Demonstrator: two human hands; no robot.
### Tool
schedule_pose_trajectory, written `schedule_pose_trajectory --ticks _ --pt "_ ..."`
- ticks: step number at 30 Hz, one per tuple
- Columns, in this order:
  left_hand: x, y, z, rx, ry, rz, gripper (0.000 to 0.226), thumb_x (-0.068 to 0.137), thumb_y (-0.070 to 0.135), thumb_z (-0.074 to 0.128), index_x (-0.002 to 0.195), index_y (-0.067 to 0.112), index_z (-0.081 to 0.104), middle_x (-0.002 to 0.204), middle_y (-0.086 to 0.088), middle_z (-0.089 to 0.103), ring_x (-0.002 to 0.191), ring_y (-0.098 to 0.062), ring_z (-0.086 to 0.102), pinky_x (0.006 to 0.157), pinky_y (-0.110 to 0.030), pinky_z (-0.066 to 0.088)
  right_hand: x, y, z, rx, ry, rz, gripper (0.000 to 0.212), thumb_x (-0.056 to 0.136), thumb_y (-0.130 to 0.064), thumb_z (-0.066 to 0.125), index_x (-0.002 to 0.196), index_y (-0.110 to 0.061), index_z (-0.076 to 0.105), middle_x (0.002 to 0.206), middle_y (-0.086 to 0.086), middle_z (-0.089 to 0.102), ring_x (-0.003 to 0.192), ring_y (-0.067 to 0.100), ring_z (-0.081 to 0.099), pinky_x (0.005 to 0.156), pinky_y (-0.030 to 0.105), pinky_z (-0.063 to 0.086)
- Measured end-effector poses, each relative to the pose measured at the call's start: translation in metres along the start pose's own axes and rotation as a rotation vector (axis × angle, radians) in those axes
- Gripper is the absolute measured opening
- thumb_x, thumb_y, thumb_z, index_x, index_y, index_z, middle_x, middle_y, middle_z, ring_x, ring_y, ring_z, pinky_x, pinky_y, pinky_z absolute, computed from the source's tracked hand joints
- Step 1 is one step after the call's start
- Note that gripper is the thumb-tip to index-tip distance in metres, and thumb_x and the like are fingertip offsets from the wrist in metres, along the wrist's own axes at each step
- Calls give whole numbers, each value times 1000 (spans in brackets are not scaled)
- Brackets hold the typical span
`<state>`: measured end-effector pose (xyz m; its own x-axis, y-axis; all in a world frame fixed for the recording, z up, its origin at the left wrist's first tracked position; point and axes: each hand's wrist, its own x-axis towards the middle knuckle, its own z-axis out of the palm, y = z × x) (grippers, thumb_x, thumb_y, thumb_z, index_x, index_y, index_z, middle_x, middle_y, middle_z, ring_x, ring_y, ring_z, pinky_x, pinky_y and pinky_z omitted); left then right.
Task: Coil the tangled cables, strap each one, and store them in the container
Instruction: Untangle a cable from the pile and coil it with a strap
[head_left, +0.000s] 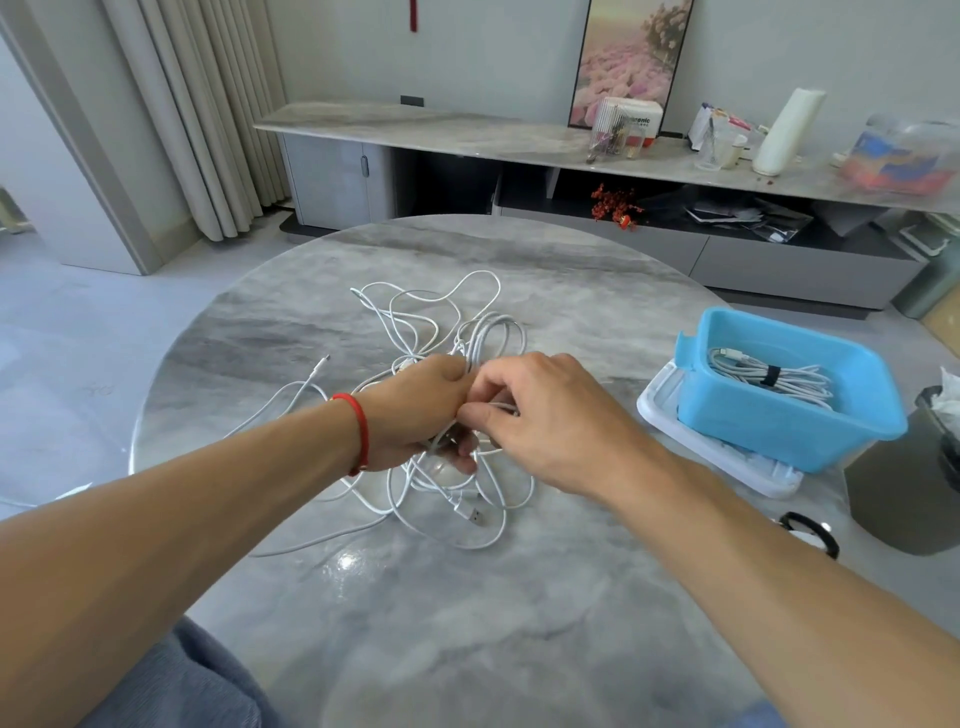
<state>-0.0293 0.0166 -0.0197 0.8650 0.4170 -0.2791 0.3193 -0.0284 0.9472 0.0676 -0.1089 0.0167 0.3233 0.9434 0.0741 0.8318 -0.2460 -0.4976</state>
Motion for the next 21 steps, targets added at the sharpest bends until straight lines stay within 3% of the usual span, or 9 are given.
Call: schedule_pose_trajectory --ticks 3,6,8,11,13,18,21 --pt "-2 6 3 -141 -144 -120 46 105 20 46 66 19 70 56 -2 50 48 -21 52 52 -34 56 -1 6 -5 -5 21 61 16 92 -41 70 89 -27 63 86 -7 72 94 18 66 84 39 52" --pt "-3 13 5 -202 -194 -219 57 104 26 40 52 22 63 55 5 33 43 -11 28 35 -18 33 -1 7 -8 14 61 70 20 91 -42 72 89 -26 60 81 -7 71 87 19 66 80 41 54" --pt "-5 17 4 -243 -227 -268 58 104 32 37 50 23 55 58 7 24 45 -9 14 32 -15 17 0 7 -10 -5 79 80 25 89 -45 73 88 -26 57 81 -8 69 83 20 65 76 40 54" --pt "-6 18 3 -236 -258 -305 52 103 54 36 60 25 38 64 5 16 46 -9 9 32 -14 11 -1 9 -14 -74 103 82 35 84 -53 77 87 -26 55 82 -12 63 79 18 61 64 34 46" --pt "-6 16 5 -123 -235 -310 52 98 67 38 65 26 37 65 4 17 46 -10 10 35 -15 10 0 13 -16 -126 98 70 37 82 -54 78 89 -26 54 77 -13 56 79 19 60 59 33 40" --pt "-5 7 7 224 -162 -209 61 86 82 33 73 23 40 57 6 26 45 -11 15 38 -15 16 1 33 -27 -195 79 55 28 90 -46 74 94 -26 55 86 -6 65 88 24 62 74 39 50" --pt "-4 0 2 415 -112 -114 57 90 73 42 74 18 46 57 2 38 38 -11 26 37 -17 24 1 48 -32 -153 119 68 25 89 -46 75 94 -26 61 78 -10 63 82 18 61 72 38 49"
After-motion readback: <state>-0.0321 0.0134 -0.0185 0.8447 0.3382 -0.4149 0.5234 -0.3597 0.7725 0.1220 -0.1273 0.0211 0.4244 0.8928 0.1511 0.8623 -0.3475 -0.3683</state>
